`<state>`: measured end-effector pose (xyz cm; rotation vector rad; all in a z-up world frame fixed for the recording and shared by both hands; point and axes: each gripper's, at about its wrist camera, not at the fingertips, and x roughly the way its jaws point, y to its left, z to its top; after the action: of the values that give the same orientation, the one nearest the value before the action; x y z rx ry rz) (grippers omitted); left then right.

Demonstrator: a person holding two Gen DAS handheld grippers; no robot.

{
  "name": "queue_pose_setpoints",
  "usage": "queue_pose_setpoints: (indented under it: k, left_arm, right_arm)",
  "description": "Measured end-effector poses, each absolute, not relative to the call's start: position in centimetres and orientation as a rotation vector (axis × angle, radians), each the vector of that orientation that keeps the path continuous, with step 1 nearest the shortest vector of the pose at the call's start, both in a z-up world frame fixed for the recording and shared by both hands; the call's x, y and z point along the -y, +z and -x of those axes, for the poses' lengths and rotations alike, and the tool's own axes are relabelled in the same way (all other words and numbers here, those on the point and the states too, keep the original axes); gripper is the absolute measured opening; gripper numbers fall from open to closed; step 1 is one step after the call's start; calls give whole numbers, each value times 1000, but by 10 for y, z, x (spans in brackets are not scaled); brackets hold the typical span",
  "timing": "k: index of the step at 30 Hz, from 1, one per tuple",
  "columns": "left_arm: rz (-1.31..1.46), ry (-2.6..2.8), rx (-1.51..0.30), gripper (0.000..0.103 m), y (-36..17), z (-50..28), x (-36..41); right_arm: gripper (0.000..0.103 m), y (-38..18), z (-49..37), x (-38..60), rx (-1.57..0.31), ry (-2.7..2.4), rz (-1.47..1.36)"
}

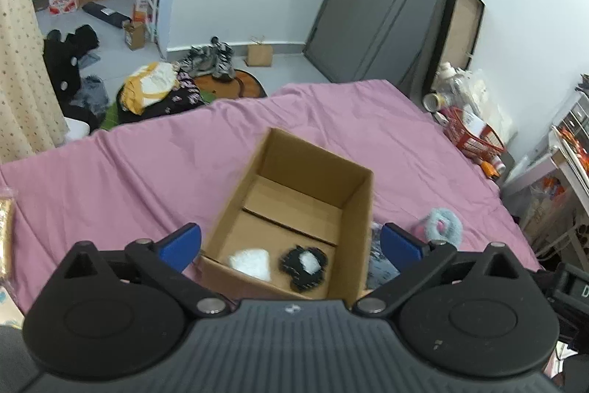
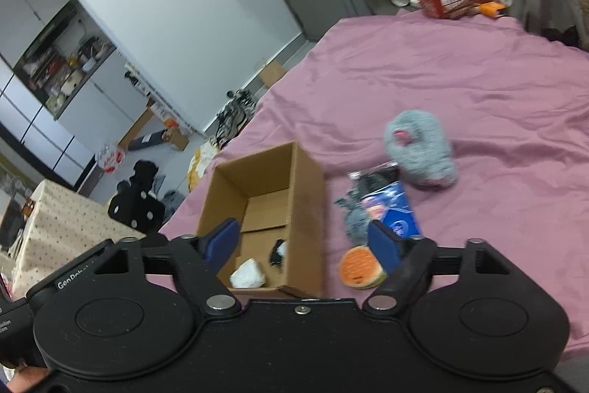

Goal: Organize soft objects
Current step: 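Close both grippers together on the grey plush mouse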

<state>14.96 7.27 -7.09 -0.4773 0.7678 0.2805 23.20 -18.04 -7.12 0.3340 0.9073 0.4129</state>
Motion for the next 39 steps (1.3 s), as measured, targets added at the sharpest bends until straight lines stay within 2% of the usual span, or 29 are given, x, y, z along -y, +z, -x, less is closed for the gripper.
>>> queue_pose_setpoints:
  k: [21, 28, 34, 37, 39]
  left_arm:
    - [415, 253, -797, 102, -71, -169, 10]
    - [391, 193, -770, 99, -68, -188, 36]
    - [404, 177, -777, 86, -76, -214, 51]
    - [420, 168, -782, 77, -83, -228, 58]
    - [423, 167, -786, 67, -88, -236, 61]
  right_arm:
    - [82, -97, -248, 267, -883, 380, -455]
    - [77, -108, -269, 289, -874, 373, -520]
    - [70, -122, -289, 299, -888, 387, -563]
    - [68, -130, -300, 305, -898, 392, -586]
    - [66, -135, -307, 308, -900, 393, -599]
